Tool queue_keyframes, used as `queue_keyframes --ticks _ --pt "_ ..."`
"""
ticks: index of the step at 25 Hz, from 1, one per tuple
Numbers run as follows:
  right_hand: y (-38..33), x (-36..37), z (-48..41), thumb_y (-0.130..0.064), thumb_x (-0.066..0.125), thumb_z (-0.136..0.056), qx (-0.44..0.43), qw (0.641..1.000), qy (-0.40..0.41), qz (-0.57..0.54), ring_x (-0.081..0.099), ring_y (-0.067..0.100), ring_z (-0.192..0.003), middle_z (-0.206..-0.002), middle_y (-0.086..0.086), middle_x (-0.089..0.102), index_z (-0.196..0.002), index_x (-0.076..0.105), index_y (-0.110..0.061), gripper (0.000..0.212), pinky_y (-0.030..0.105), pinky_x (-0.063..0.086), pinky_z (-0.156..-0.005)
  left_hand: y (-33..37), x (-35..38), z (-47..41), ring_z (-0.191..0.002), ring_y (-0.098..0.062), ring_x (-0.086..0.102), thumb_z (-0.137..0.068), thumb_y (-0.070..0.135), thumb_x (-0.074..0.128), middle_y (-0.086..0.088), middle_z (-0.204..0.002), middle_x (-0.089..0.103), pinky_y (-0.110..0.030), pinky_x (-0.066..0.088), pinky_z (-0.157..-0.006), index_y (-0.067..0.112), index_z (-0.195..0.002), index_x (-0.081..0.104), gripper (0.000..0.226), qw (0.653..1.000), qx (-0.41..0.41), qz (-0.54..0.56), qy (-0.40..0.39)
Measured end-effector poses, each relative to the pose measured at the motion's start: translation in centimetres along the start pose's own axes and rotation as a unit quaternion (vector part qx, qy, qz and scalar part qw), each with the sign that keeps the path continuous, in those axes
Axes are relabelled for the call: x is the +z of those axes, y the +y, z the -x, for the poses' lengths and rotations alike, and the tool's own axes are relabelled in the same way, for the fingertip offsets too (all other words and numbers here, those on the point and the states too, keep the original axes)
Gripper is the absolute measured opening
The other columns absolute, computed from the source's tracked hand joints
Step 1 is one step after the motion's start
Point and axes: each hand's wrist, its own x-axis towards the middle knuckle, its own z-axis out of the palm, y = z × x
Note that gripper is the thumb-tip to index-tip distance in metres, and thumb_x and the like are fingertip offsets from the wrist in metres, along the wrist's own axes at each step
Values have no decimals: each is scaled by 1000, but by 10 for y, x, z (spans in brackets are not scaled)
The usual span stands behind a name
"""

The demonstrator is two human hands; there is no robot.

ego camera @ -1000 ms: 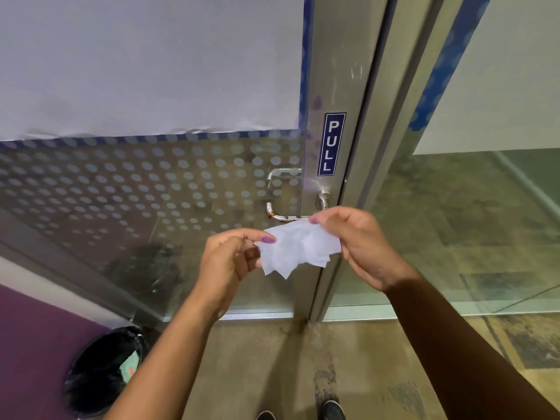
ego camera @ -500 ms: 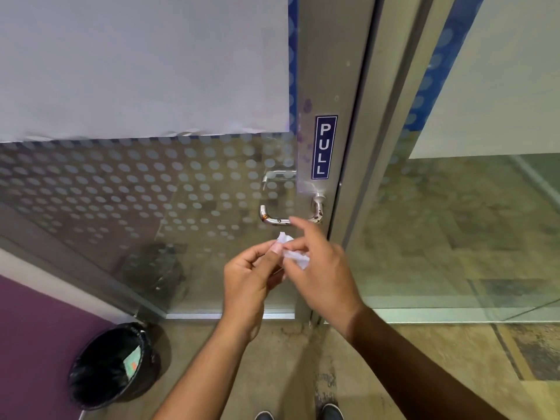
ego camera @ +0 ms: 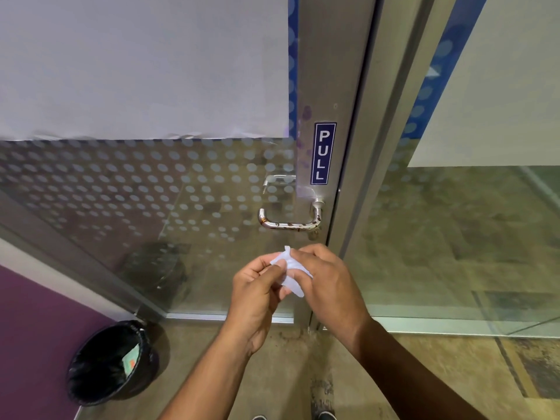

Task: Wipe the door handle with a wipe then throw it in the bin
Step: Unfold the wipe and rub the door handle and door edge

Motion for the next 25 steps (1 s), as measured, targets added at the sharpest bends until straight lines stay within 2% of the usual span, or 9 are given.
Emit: queue_keyframes --ticks 2,4,9,12,14,17,20,22,25 --pt "2 -5 -2 -25 65 -100 6 1000 13 25 67 14 -90 -107 -1 67 -118 77 -14 25 21 53 -80 -4 8 -1 -90 -21 73 -103 10 68 -16 -98 77 -33 59 -82 10 -111 84 18 1000 -6 -5 -3" --pt "5 -12 -4 -39 55 -98 16 999 13 27 68 18 -82 -98 1 67 -108 79 -14 36 24 52 -73 -9 15 -3 -92 -24 71 -103 10 69 -17 -103 77 -34 58 -84 7 -112 83 18 1000 -11 1 -1" --pt "31 -40 -39 -12 67 -100 59 991 111 51 63 16 -83 -100 6 74 -110 80 -12 16 18 37 -72 -19 20 -13 -101 -32 80 -109 20 64 -16 -114 82 -39 65 -82 10 -112 80 19 998 -14 -44 45" --pt "42 -53 -77 -6 68 -97 61 989 126 41 60 20 -86 -103 12 71 -109 78 -6 15 18 34 -75 -24 14 -19 -95 -23 77 -107 18 67 -12 -112 82 -38 60 -81 14 -108 82 15 985 4 -128 111" --pt "48 -53 -97 -5 69 -97 33 991 113 56 66 28 -88 -103 14 70 -113 78 -5 19 23 42 -78 -20 9 -21 -93 -19 74 -105 15 70 -5 -103 81 -34 59 -77 18 -105 81 12 978 31 -144 147" --pt "54 -41 -108 -14 68 -98 -5 991 74 113 69 36 -86 -99 14 68 -113 78 -12 19 41 59 -77 -2 0 -25 -98 -11 74 -105 11 70 6 -102 79 -30 59 -81 24 -107 79 17 954 117 -195 197" --pt "55 -29 -104 -28 69 -100 -16 985 40 164 69 36 -86 -98 12 65 -110 78 -15 18 40 59 -74 27 -7 -35 -107 -10 73 -104 8 70 6 -119 78 -38 61 -97 23 -122 77 24 875 262 -348 212" --pt "55 -27 -102 -30 68 -102 -10 986 31 166 68 35 -87 -101 12 63 -114 77 -14 22 41 59 -76 48 -11 -51 -124 -19 68 -102 3 67 -1 -135 72 -42 54 -110 14 -132 74 33 788 360 -461 193" --pt "52 -28 -97 -27 59 -102 6 993 30 118 66 38 -90 -105 16 63 -116 78 -8 30 46 59 -81 77 -20 -79 -146 -32 53 -98 -6 65 -13 -155 60 -50 42 -122 8 -146 65 49 673 418 -591 150"
